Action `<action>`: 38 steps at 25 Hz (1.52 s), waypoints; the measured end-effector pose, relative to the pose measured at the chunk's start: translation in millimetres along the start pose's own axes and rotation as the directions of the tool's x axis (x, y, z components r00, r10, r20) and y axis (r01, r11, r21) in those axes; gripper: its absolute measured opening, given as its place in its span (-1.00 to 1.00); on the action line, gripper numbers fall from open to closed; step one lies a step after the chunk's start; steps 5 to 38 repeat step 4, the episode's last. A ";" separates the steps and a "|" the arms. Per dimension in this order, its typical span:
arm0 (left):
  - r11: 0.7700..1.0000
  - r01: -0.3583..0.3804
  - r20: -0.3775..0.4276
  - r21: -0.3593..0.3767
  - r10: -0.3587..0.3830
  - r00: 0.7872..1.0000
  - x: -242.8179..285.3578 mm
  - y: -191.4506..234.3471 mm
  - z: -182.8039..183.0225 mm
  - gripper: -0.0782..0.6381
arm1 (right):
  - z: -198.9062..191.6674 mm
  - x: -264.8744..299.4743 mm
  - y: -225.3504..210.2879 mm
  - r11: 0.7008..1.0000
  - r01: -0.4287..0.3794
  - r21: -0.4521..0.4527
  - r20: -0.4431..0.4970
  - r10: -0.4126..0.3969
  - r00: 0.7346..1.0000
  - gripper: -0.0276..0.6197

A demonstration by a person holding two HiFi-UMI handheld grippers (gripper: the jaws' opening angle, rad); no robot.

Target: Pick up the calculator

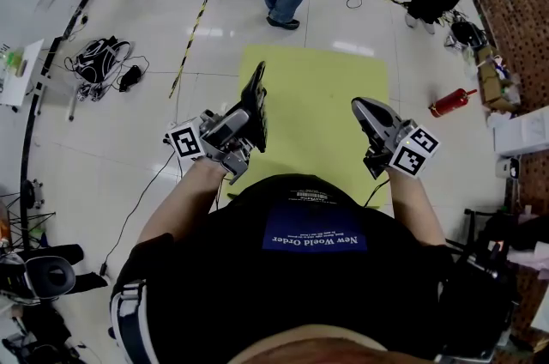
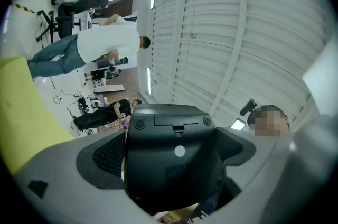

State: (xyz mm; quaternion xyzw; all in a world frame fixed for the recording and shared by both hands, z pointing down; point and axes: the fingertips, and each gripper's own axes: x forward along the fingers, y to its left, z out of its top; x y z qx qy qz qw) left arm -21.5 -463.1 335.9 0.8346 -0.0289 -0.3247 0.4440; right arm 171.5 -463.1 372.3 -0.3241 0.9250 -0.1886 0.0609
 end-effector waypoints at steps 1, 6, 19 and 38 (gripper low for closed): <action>1.000 0.000 0.000 -0.001 0.000 1.000 0.0 -0.2 0.0 0.73 | 0.1 0.0 0.4 1.000 -0.001 -0.001 0.000 0.001 1.000 -0.97; 1.000 0.003 -0.001 0.002 -0.003 1.000 -0.4 -2.1 -0.3 0.73 | -0.3 -0.1 2.1 1.000 -0.002 -0.005 -0.003 0.002 1.000 -0.97; 1.000 0.003 -0.001 0.002 -0.003 1.000 -0.4 -2.1 -0.3 0.73 | -0.3 -0.1 2.1 1.000 -0.002 -0.005 -0.003 0.002 1.000 -0.97; 1.000 0.003 -0.001 0.002 -0.003 1.000 -0.4 -2.1 -0.3 0.73 | -0.3 -0.1 2.1 1.000 -0.002 -0.005 -0.003 0.002 1.000 -0.97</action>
